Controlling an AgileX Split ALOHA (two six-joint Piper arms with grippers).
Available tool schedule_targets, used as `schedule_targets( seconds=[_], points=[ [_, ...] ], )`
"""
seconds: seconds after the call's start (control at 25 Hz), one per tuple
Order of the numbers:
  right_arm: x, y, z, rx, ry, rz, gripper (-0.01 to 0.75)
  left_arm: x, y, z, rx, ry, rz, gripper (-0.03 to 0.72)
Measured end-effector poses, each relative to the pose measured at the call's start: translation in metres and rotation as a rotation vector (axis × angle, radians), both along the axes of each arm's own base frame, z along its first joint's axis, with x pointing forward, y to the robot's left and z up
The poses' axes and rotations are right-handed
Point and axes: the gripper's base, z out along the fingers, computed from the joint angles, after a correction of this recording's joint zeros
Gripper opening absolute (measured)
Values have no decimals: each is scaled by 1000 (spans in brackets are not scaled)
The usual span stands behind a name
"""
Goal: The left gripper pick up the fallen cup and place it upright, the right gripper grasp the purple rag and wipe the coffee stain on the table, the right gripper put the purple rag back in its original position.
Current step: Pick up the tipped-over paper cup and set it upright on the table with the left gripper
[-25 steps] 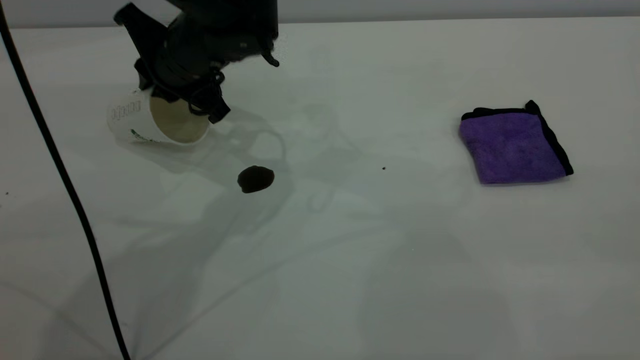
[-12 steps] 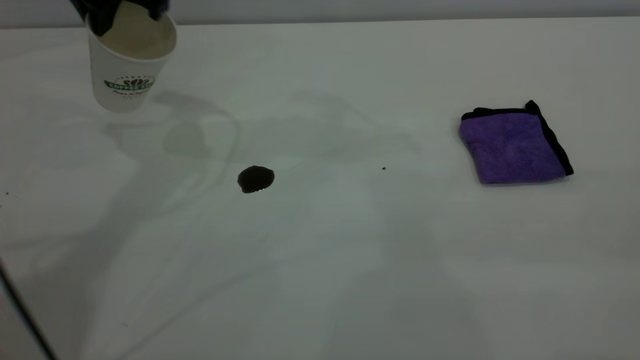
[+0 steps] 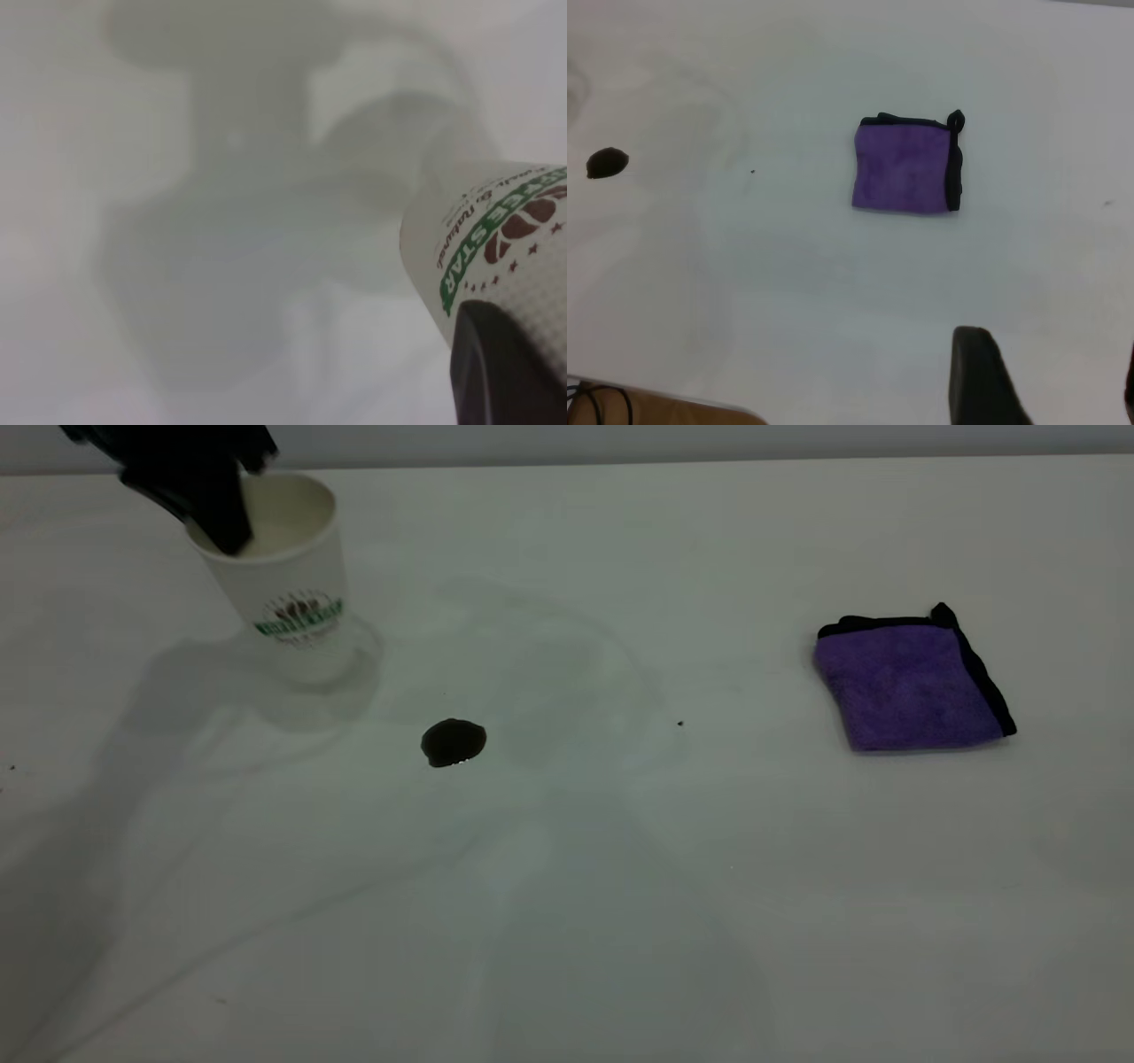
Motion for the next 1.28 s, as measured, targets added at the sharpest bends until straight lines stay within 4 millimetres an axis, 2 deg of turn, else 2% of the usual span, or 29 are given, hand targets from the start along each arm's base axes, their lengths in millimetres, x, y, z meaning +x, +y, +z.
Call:
schedule_targets(
  seconds=[0.16, 0.52, 1.28],
  points=[
    [0, 0, 0, 0, 0, 0, 429, 3, -4, -21, -18, 0, -2, 0],
    [0, 0, 0, 0, 0, 0, 429, 4, -7, -39, -22, 11, 3, 1],
    [0, 0, 0, 0, 0, 0, 429, 10, -7, -40, -19, -48, 12, 15]
  ],
)
